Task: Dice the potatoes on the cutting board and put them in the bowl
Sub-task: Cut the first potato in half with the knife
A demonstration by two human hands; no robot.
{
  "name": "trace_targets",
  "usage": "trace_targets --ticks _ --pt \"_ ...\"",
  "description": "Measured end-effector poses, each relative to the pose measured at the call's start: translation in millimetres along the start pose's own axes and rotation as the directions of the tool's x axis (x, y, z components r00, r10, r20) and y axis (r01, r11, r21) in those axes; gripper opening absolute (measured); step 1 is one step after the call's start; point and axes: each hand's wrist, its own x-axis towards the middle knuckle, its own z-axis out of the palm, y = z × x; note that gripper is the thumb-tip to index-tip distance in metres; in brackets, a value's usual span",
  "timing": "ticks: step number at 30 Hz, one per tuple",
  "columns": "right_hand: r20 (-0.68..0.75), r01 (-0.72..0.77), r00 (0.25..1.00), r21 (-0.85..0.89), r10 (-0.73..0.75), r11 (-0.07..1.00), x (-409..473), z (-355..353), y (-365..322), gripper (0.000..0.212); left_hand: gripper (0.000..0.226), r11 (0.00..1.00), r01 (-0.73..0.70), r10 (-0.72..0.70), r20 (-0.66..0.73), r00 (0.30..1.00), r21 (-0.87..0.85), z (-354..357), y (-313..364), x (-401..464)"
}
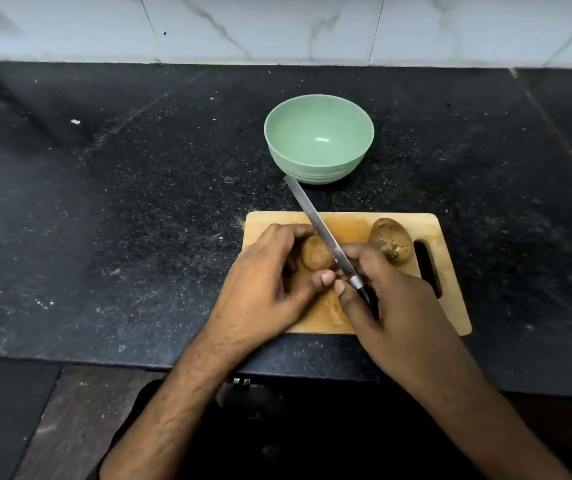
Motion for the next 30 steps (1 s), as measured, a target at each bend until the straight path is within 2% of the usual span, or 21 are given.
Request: trace_targets --ticks 4,7,9,11,15,19,22,24,30 --pt "-0.011 0.036 0.999 -0.071 -0.037 0.997 4.8 6.5 4.4 0.039 0.040 0.997 -0.010 0.001 -0.139 0.990 -0.070 -0.2 -5.0 -3.7" --pt "0.035 0.073 0.997 -0.098 -0.070 0.992 13.6 7.7 5.7 0.031 0.040 0.996 0.023 -0.046 -0.254 0.966 -0.092 -0.4 -6.3 -6.5" --pt "0.076 0.073 0.995 -0.111 -0.065 0.991 19.1 5.1 5.8 0.025 0.041 0.990 0.051 -0.087 -0.278 0.957 -0.133 -1.6 -9.6 -7.7" --pt "0.104 0.074 0.993 -0.115 -0.062 0.991 20.5 1.0 4.7 0.024 0.040 0.986 0.066 -0.107 -0.287 0.952 -0.150 -3.4 -11.9 -8.0" --pt "0.096 0.080 0.993 -0.084 -0.072 0.993 15.1 0.6 3.5 0.034 0.034 0.995 0.074 -0.091 -0.309 0.947 -0.064 -3.9 -8.9 -11.0" --pt "0.100 0.060 0.994 -0.082 -0.051 0.995 0.8 10.4 0.3 0.036 0.032 0.968 0.105 -0.157 -0.223 0.962 -0.226 -6.0 -9.9 -16.4" --pt "0.087 0.055 0.995 -0.091 -0.047 0.994 -8.4 11.6 -2.6 0.036 0.038 0.954 0.088 -0.135 -0.148 0.980 -0.287 -6.6 -8.5 -17.8" --pt "0.079 0.048 0.996 -0.106 -0.040 0.993 -11.5 10.0 -3.9 0.036 0.040 0.950 0.069 -0.119 -0.150 0.981 -0.303 -6.7 -7.9 -17.6" --pt "0.028 0.000 1.000 -0.115 0.004 0.993 -15.8 3.2 -6.9 0.028 0.032 0.997 0.022 -0.035 -0.196 0.980 -0.068 -4.8 -7.0 -18.0"
